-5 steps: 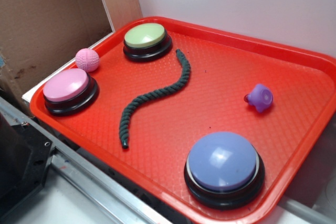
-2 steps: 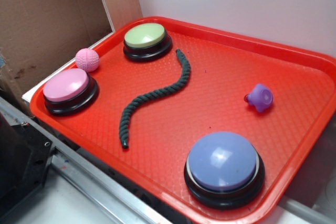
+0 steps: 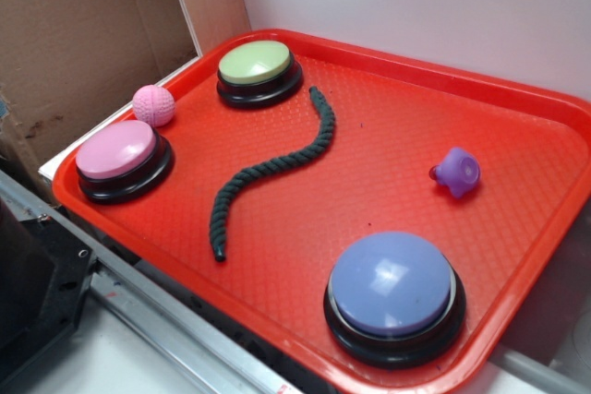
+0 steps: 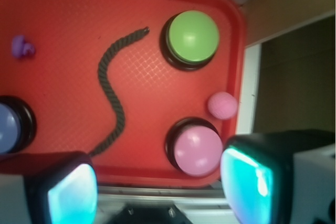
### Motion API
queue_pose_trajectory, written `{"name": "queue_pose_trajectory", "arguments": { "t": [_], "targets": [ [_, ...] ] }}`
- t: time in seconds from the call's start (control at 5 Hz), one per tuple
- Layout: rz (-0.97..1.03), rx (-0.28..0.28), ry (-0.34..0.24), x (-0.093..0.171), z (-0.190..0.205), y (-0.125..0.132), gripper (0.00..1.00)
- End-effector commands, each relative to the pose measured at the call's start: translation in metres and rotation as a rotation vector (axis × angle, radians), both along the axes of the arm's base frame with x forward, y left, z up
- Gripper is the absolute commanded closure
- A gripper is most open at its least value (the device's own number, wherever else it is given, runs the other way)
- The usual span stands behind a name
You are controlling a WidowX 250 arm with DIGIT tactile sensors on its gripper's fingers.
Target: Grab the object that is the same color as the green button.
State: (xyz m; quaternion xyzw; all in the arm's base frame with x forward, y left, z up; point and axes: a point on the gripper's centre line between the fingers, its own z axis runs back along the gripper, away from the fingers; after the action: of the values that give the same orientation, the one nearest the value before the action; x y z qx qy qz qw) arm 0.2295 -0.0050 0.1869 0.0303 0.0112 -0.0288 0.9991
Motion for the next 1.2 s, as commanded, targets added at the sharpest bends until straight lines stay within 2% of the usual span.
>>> {"name": "queue_pose_trajectory", "arguments": {
  "t": [0.0,0.2,0.6,0.8,1.0],
  "targets": [
    [-0.181,0.124,0.108,-0.011,-0.080,-0.034,0.00],
    [-0.155,0.099,0.102,-0.008,-0.118,-0.022,0.00],
    [-0.049,0.059,0.123,-0.003,-0.154,-0.009,0.00],
    [-0.061,0.012,0.149,-0.004,-0.156,-0.030,0.00],
    [-0.060,-0.021,0.157,-0.005,-0.158,-0.037,0.00]
  ]
}}
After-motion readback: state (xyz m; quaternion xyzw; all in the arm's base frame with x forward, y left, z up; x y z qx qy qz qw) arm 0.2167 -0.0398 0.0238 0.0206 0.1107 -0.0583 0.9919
